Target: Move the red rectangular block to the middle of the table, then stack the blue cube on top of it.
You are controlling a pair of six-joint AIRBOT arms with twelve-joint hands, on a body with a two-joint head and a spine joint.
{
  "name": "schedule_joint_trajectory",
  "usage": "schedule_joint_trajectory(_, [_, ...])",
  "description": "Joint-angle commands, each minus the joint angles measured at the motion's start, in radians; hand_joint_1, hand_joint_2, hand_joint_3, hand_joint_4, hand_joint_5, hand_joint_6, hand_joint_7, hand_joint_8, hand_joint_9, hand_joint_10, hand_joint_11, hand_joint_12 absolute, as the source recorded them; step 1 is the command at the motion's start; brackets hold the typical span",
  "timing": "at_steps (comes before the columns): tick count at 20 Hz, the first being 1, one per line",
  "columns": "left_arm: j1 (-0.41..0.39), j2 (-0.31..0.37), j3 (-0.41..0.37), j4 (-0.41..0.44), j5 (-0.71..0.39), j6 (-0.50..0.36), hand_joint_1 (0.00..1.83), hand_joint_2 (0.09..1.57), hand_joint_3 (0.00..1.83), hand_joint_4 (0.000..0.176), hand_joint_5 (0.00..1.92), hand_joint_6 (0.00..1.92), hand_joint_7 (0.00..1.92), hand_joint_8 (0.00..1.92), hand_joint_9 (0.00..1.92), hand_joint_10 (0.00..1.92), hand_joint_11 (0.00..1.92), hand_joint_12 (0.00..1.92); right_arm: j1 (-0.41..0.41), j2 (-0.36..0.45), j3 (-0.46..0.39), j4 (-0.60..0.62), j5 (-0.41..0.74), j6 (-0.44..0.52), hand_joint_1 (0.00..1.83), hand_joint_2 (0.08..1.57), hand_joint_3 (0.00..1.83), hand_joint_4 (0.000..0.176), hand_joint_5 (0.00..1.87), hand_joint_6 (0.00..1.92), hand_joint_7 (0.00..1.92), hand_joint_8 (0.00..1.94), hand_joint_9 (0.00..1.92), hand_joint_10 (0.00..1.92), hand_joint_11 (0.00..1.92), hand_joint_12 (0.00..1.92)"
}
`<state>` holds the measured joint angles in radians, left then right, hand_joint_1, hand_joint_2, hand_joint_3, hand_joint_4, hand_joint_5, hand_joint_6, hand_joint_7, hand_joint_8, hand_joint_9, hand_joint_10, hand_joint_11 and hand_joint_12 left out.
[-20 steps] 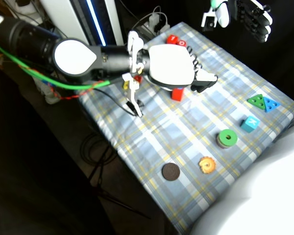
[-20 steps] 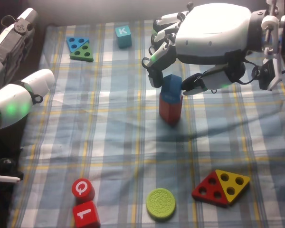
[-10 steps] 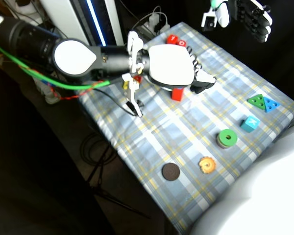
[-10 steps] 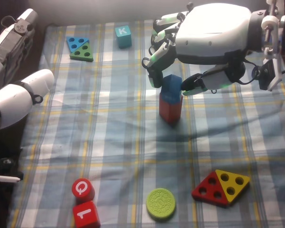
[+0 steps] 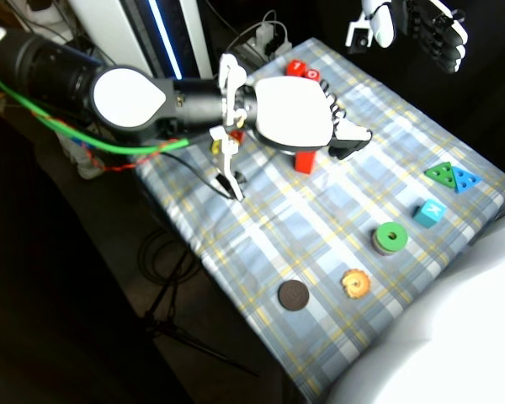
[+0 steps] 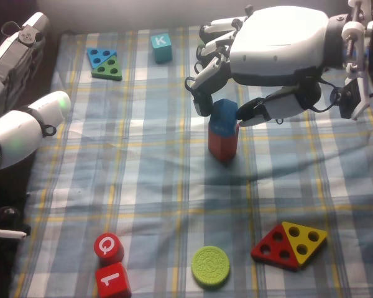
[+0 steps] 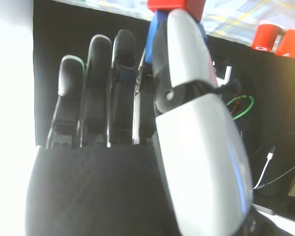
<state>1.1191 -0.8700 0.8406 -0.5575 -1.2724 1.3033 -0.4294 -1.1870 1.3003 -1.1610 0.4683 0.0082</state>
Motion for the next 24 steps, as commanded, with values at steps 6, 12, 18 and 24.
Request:
schedule_joint_trajectory(6, [-0.005, -0.004, 0.002, 0.028, -0.126, -0.012, 0.83, 1.47, 0.0, 0.091, 0.0, 0.0, 0.0, 0.0, 0.0, 0.0, 0.0, 0.0, 0.001, -0.001, -0.004, 0.017, 0.036, 0.009, 1.26, 1.08, 0.0, 0.0, 0.55, 0.48, 0.62, 0.47, 0.32, 1.15, 0.0, 1.85])
schedule_joint_trajectory(12, [-0.005, -0.004, 0.002, 0.028, -0.126, -0.012, 0.83, 1.46, 0.0, 0.095, 0.0, 0.0, 0.0, 0.0, 0.0, 0.0, 0.0, 0.0, 0.001, 0.002, -0.007, 0.012, 0.034, 0.01, 1.27, 1.07, 0.0, 0.004, 0.42, 0.46, 0.48, 0.36, 0.12, 1.07, 0.0, 1.7])
schedule_joint_trajectory(18, [-0.005, -0.004, 0.001, 0.028, -0.126, -0.012, 0.89, 1.45, 0.0, 0.085, 0.0, 0.0, 0.0, 0.0, 0.0, 0.0, 0.0, 0.0, 0.001, 0.022, -0.051, -0.022, 0.019, 0.009, 1.09, 0.91, 0.0, 0.167, 0.0, 0.0, 0.0, 0.0, 0.0, 0.0, 0.0, 0.15])
schedule_joint_trajectory(24, [-0.002, -0.002, -0.003, 0.028, -0.13, -0.012, 0.82, 1.45, 0.0, 0.1, 0.0, 0.0, 0.0, 0.0, 0.0, 0.0, 0.0, 0.0, 0.028, 0.122, -0.14, -0.043, 0.014, -0.008, 0.72, 0.9, 0.0, 0.176, 0.0, 0.0, 0.0, 0.0, 0.0, 0.0, 0.0, 0.02])
